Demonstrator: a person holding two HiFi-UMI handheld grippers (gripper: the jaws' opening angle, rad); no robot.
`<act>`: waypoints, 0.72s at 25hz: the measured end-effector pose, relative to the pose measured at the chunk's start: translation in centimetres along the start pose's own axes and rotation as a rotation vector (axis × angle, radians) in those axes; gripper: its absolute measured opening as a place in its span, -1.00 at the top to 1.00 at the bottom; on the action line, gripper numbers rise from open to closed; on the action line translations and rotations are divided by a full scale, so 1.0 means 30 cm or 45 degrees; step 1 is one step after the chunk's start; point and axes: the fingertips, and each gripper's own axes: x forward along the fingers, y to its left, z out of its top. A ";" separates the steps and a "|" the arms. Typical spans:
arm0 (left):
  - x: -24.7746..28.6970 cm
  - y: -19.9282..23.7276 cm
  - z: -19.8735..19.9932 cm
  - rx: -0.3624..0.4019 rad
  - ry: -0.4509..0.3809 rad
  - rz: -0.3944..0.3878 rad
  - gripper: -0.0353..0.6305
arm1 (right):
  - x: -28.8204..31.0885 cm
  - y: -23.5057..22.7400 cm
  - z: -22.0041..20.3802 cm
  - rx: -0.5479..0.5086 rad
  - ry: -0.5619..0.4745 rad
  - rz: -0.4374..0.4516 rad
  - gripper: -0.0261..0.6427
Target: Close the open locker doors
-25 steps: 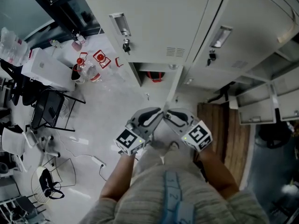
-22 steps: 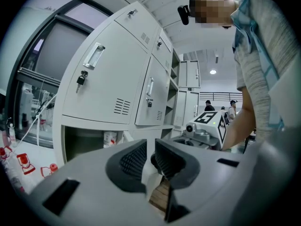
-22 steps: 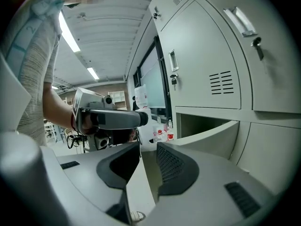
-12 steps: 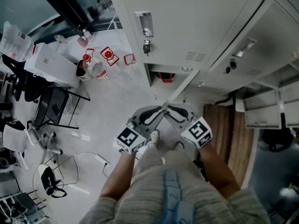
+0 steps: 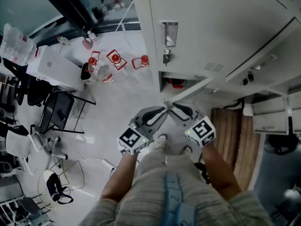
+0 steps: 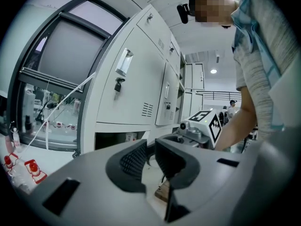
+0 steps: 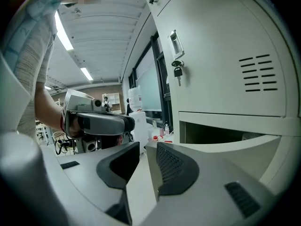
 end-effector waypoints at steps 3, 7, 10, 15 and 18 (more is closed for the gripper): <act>0.003 0.048 0.003 0.003 0.011 -0.017 0.79 | 0.052 -0.030 0.027 0.013 -0.030 -0.026 0.58; 0.020 0.097 0.011 0.012 0.019 -0.040 0.78 | 0.109 -0.070 0.050 0.014 -0.045 -0.049 0.58; 0.031 0.129 0.024 0.022 0.019 -0.055 0.79 | 0.149 -0.102 0.055 0.034 -0.045 -0.077 0.58; 0.038 0.172 0.034 0.041 0.024 -0.065 0.79 | 0.204 -0.159 0.057 0.064 -0.055 -0.116 0.58; 0.037 0.192 0.038 0.038 0.023 -0.062 0.79 | 0.229 -0.203 0.067 0.078 -0.067 -0.151 0.58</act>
